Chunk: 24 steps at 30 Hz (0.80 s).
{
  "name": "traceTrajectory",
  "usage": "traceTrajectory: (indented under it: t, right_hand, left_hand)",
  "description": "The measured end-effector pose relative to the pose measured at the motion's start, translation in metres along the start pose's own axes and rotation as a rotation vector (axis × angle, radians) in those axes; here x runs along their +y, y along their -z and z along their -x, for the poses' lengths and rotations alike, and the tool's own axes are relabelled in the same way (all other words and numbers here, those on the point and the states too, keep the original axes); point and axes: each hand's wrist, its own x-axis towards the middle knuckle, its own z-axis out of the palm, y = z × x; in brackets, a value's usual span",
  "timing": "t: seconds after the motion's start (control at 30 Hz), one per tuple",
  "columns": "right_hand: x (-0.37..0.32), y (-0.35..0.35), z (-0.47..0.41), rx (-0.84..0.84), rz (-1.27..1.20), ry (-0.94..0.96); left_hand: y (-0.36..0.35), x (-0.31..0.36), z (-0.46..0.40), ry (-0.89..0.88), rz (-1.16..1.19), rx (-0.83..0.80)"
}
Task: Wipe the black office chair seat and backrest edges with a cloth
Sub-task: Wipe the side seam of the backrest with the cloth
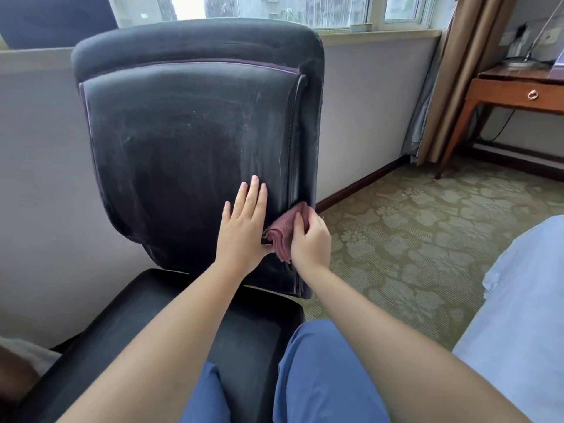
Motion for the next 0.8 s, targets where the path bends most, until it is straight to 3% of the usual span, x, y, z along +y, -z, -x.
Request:
traceTrajectory:
  t: [0.1,0.23,0.8]
  right_hand:
    - [-0.009,0.009,-0.014,-0.009,-0.043,-0.002]
    - [-0.009,0.017,-0.022,-0.140,-0.092,0.003]
    - [0.099,-0.032,0.004,-0.214,0.240,-0.107]
  left_hand:
    - [-0.010,0.004,0.009,0.022,0.007,-0.027]
    - [-0.028,0.006,0.018,0.051,0.069,0.001]
    - [-0.069,-0.015,-0.004,0.065,0.071,0.060]
